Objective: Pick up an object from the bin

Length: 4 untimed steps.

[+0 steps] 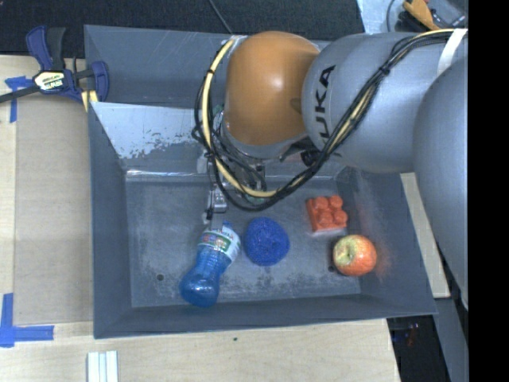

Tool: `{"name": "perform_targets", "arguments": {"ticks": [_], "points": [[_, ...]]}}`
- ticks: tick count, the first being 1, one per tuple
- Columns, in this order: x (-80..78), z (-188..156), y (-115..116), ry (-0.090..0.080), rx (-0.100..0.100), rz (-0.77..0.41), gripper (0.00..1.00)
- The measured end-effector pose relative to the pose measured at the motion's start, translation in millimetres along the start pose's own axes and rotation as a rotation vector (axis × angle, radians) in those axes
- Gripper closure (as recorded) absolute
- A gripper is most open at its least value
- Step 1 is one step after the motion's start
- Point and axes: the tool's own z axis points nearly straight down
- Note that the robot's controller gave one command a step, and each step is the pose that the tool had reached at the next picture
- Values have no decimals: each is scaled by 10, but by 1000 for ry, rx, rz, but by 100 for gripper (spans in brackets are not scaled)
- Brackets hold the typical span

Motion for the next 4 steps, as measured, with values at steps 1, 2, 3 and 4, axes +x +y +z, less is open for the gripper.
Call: {"name": "perform_targets", "arguments": {"ticks": [1, 2, 3, 4], "points": [[-15, -52, -9, -8, -1, 3, 0], [186, 532, -141, -14, -2, -254, 0], [350, 635, -194, -13, 1, -478, 0], [546, 645, -270, -10, 2, -913, 0]]}}
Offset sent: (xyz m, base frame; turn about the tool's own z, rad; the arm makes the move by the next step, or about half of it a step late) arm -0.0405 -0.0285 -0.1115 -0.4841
